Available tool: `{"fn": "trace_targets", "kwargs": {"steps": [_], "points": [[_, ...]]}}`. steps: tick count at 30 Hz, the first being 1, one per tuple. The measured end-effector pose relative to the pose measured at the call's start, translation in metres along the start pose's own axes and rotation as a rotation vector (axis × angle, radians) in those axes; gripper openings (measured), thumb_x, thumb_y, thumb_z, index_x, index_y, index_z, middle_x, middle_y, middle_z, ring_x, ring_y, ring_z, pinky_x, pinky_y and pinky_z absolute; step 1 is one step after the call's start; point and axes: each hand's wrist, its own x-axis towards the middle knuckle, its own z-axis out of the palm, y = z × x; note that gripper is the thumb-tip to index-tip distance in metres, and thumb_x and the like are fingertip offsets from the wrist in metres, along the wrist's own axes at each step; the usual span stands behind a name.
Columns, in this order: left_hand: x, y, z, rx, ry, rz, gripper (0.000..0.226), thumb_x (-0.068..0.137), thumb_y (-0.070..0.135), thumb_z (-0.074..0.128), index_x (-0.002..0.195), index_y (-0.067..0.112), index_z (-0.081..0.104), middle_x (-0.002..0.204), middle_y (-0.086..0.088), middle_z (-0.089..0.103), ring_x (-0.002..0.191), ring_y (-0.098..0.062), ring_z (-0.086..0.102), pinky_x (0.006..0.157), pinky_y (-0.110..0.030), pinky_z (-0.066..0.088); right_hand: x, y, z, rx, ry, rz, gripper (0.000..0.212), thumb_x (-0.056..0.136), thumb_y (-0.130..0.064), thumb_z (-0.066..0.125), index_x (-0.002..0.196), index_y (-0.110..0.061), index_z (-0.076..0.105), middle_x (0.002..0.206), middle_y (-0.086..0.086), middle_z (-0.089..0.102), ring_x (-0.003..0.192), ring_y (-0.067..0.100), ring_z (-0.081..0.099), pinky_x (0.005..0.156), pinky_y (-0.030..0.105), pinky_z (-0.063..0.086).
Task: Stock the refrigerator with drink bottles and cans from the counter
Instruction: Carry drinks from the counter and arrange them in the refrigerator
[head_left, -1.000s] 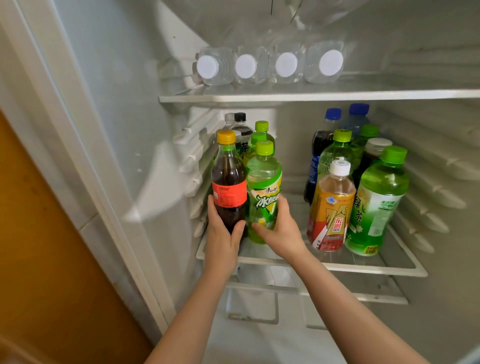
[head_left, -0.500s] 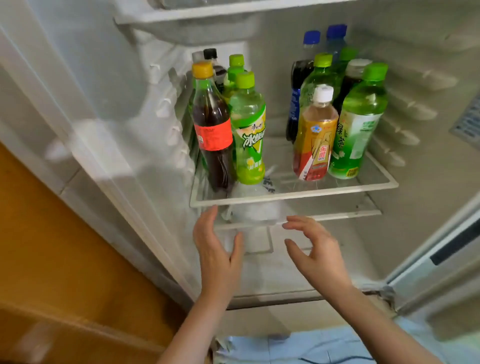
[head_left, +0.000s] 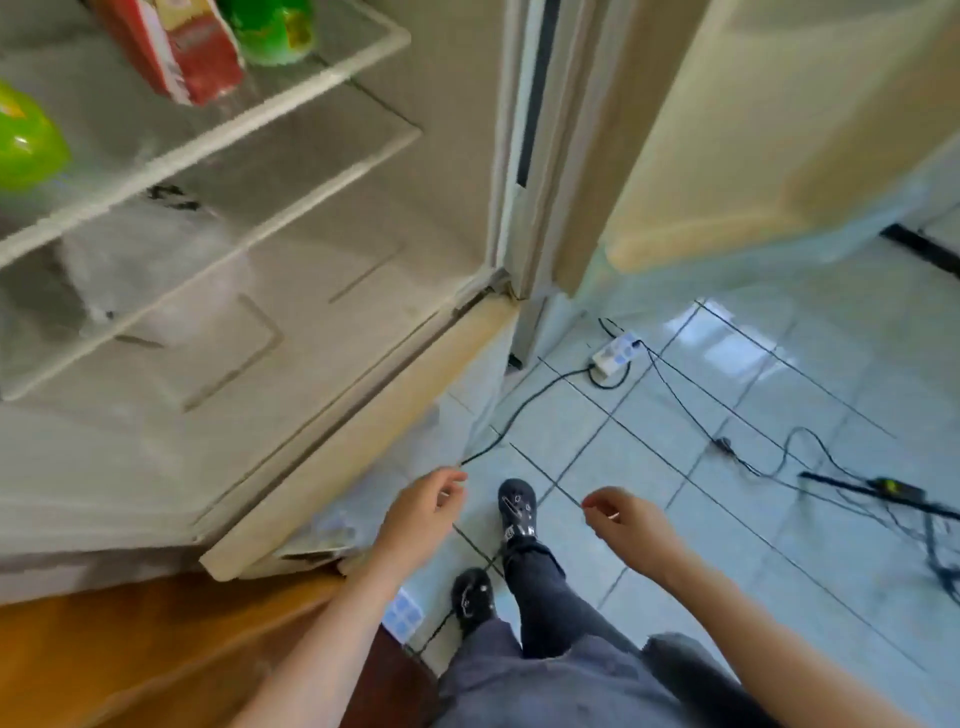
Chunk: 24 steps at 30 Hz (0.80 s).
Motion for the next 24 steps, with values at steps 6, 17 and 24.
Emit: {"fn": "trace_targets", "kwargs": {"steps": [6, 17, 24], "points": [[-0.008, -0.015, 0.081, 0.433, -0.525, -0.171, 0.029, 0.098, 0.039, 0.044, 0.114, 0.021, 0.060, 0.121, -0.002, 0.062, 0.108, -0.019, 0.057, 0.068, -0.022, 0.032, -0.090, 0.142, 0.029, 0.126, 0.096, 0.494, 0.015, 0.092, -0.026, 0.050, 0.094, -0.020, 0.064, 0.097, 0.006, 0.070, 0.096, 0.026, 0.064, 0.082, 0.029, 0.047], [-0.041, -0.010, 0.175, 0.605, -0.566, -0.197, 0.025, 0.098, 0.030, 0.046, 0.108, 0.012, 0.059, 0.111, -0.011, 0.064, 0.105, -0.028, 0.058, 0.080, -0.028, 0.041, -0.218, 0.267, 0.097, 0.399, 0.023, 0.710, 0.014, 0.093, -0.028, 0.048, 0.094, -0.026, 0.062, 0.099, -0.003, 0.066, 0.100, 0.018, 0.061, 0.077, 0.022, 0.040], [-0.099, 0.033, 0.312, 0.786, -0.617, -0.109, 0.027, 0.094, 0.031, 0.047, 0.104, 0.010, 0.062, 0.111, -0.014, 0.066, 0.104, -0.030, 0.060, 0.081, -0.032, 0.044, -0.302, 0.398, 0.108, 0.590, 0.121, 0.760, 0.010, 0.091, -0.022, 0.049, 0.094, -0.022, 0.059, 0.093, -0.003, 0.064, 0.085, 0.015, 0.056, 0.077, 0.023, 0.042]]}}
